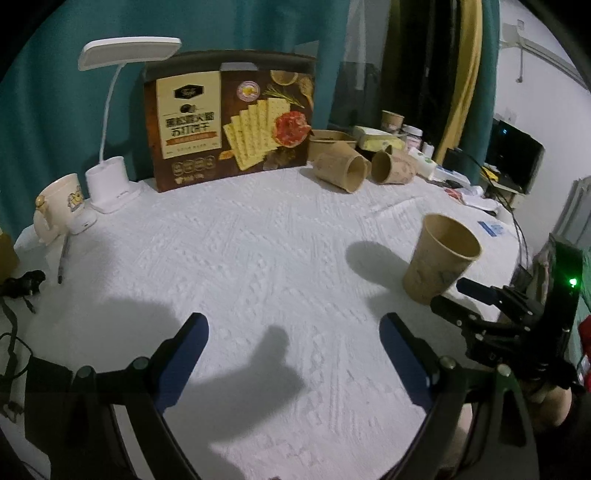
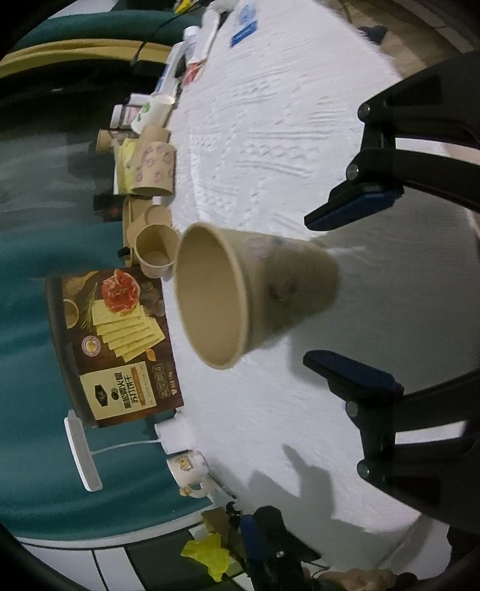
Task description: Flip cup upright
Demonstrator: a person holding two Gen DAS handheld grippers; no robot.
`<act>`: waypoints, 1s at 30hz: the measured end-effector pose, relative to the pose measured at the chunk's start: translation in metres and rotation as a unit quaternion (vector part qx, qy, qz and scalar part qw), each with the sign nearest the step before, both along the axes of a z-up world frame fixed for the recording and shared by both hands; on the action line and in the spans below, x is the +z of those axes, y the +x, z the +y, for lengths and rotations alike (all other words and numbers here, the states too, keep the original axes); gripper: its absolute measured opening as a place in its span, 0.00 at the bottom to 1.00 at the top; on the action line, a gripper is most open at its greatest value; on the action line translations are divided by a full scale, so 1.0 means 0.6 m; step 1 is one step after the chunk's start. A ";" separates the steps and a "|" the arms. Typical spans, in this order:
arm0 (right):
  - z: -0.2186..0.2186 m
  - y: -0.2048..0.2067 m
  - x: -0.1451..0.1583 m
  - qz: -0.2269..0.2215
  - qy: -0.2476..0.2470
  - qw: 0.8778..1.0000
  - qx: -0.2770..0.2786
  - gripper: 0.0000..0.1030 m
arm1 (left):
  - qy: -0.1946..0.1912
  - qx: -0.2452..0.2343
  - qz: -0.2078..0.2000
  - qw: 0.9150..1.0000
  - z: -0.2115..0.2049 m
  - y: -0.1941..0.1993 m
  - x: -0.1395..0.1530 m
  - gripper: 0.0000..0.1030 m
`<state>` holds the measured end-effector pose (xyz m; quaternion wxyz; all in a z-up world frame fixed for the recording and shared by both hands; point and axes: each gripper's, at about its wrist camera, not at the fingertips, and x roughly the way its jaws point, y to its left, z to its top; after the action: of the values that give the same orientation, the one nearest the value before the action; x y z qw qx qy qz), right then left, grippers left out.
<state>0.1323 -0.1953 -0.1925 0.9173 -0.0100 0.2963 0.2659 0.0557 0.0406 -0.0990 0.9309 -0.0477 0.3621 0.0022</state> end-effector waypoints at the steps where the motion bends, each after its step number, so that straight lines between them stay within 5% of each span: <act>1: -0.005 -0.006 -0.001 0.003 0.001 1.000 -0.004 0.63 | 0.001 -0.006 0.003 1.000 -0.004 -0.001 0.000 0.91; 14: -0.088 -0.081 0.018 0.052 -0.004 0.995 -0.090 0.63 | 0.040 -0.054 -0.040 0.997 -0.076 -0.038 0.020 0.91; 22: -0.140 -0.114 0.062 0.038 0.006 0.990 -0.135 0.63 | 0.077 -0.084 -0.088 0.990 -0.125 -0.053 0.063 0.91; 30: -0.171 -0.141 0.123 -0.001 0.015 0.986 -0.164 0.63 | 0.063 -0.113 -0.141 0.981 -0.142 -0.068 0.116 0.91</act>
<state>0.0476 -0.2980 -0.1189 0.9487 0.0525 0.2892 0.1164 0.0148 -0.0443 -0.0291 0.9680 0.0529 0.2294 -0.0871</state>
